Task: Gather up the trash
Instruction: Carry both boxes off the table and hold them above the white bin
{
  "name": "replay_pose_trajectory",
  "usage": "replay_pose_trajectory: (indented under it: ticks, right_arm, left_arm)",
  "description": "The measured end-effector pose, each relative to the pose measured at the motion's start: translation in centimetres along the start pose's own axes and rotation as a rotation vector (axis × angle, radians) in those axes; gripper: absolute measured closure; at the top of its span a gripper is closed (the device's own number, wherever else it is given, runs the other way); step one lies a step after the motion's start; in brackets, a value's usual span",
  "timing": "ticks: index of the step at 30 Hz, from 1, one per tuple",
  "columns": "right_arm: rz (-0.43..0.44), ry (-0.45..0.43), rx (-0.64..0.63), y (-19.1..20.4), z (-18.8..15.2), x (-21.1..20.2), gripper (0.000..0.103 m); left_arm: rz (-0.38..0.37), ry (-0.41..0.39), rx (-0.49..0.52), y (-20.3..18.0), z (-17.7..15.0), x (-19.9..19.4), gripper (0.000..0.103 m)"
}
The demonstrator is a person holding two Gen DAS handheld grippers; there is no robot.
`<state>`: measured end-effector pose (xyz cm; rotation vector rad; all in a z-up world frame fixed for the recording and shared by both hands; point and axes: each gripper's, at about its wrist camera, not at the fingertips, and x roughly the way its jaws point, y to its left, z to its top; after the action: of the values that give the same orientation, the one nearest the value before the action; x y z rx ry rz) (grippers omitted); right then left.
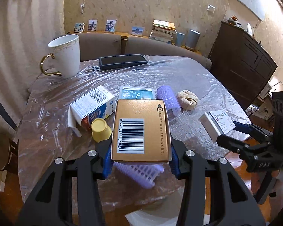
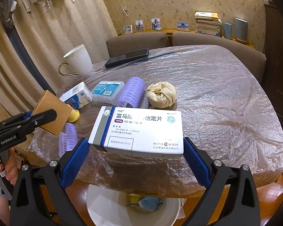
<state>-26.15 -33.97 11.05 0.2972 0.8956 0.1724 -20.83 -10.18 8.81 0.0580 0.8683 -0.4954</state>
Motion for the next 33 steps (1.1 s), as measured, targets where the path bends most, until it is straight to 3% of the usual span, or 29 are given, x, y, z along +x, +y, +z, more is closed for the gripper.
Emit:
replay_pose_trajectory:
  ticks: [16,33]
  right_arm:
    - [0.053,0.026,-0.013,-0.3,-1.9,-2.2,0.007]
    - [0.108,0.116,-0.037,0.7,-5.1,-3.2,0.007]
  left_arm:
    - [0.036,-0.034,-0.037,1.4,-3.0,-4.8,0.055]
    - [-0.014,0.065,-0.021,-0.3,-7.6,-4.7,0.055]
